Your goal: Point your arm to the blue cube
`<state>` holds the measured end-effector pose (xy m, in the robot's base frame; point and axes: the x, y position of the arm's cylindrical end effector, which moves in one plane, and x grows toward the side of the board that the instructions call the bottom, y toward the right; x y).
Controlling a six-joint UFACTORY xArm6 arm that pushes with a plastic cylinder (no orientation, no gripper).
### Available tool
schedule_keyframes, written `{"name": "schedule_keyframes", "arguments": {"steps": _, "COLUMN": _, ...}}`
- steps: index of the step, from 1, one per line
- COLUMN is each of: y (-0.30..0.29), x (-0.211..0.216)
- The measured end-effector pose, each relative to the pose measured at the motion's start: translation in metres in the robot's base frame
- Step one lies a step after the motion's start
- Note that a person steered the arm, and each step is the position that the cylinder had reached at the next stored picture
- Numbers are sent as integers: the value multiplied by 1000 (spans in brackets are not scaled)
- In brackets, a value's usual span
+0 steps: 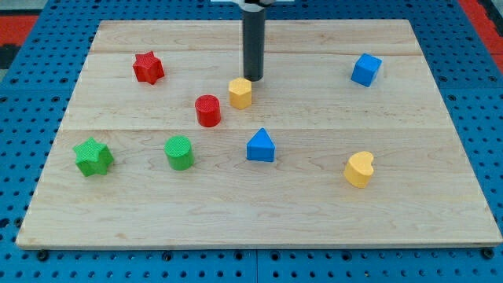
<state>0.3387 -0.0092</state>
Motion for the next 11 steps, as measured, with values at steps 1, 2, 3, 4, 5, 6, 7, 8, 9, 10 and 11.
{"name": "schedule_keyframes", "arguments": {"steps": 1, "y": -8, "x": 28}}
{"name": "schedule_keyframes", "arguments": {"steps": 2, "y": -8, "x": 29}}
{"name": "schedule_keyframes", "arguments": {"steps": 3, "y": 28, "x": 11}}
{"name": "schedule_keyframes", "arguments": {"steps": 4, "y": 62, "x": -20}}
{"name": "schedule_keyframes", "arguments": {"steps": 5, "y": 107, "x": -50}}
{"name": "schedule_keyframes", "arguments": {"steps": 6, "y": 152, "x": -81}}
{"name": "schedule_keyframes", "arguments": {"steps": 7, "y": 235, "x": -76}}
{"name": "schedule_keyframes", "arguments": {"steps": 8, "y": 283, "x": -41}}
{"name": "schedule_keyframes", "arguments": {"steps": 9, "y": 228, "x": -16}}
{"name": "schedule_keyframes", "arguments": {"steps": 10, "y": 126, "x": -11}}
{"name": "schedule_keyframes", "arguments": {"steps": 11, "y": 89, "x": -11}}
